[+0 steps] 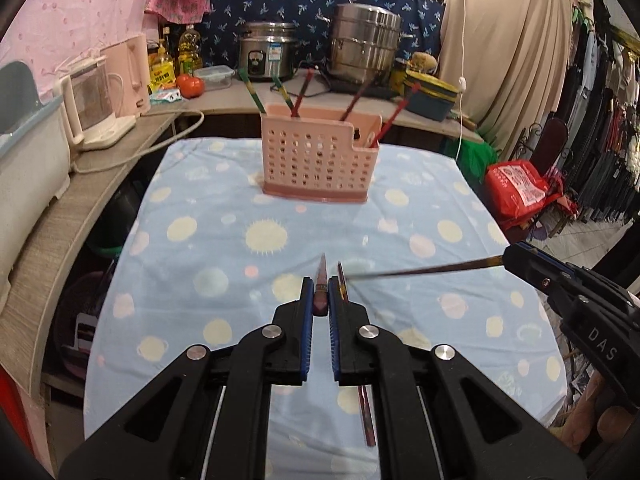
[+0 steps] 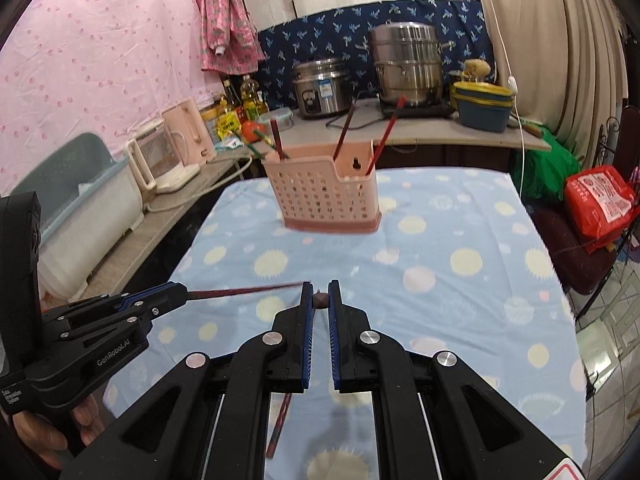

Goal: Organize utensils
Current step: 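Lift both held chopsticks and carry them over the pink caddy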

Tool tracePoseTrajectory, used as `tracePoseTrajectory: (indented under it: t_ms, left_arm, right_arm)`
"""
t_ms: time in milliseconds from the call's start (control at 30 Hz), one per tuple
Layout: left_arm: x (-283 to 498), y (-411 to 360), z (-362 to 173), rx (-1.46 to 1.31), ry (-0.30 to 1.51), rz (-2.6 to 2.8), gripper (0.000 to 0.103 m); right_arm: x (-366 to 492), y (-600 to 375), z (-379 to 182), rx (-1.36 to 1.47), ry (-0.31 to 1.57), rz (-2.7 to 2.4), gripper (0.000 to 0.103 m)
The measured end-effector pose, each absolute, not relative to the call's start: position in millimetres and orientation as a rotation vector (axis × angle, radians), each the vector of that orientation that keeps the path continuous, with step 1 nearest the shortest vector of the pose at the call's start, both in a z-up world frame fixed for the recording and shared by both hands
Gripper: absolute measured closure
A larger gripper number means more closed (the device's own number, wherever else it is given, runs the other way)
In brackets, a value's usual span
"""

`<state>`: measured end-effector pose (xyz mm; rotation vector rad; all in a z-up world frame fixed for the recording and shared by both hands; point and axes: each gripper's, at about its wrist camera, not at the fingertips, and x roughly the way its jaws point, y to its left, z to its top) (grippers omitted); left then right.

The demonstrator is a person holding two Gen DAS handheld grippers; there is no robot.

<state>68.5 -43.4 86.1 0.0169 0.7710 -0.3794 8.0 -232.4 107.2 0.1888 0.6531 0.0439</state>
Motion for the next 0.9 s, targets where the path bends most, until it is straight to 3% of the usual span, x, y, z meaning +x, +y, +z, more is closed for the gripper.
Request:
tracePoseTrajectory:
  t_ms: [500, 900]
  left_arm:
    - [160.9, -33.0, 181.3, -0.006, 0.596, -0.349, 0.096]
    - [240.2, -43.9, 292.8, -0.068, 0.367, -0.342, 0.096]
  right_arm:
    - [90.3, -251.1, 191.5, 0.180, 0.492, 0.052, 0.096]
    - [193.0, -264.9, 267.8, 0.204, 0.330, 0.028, 0.096]
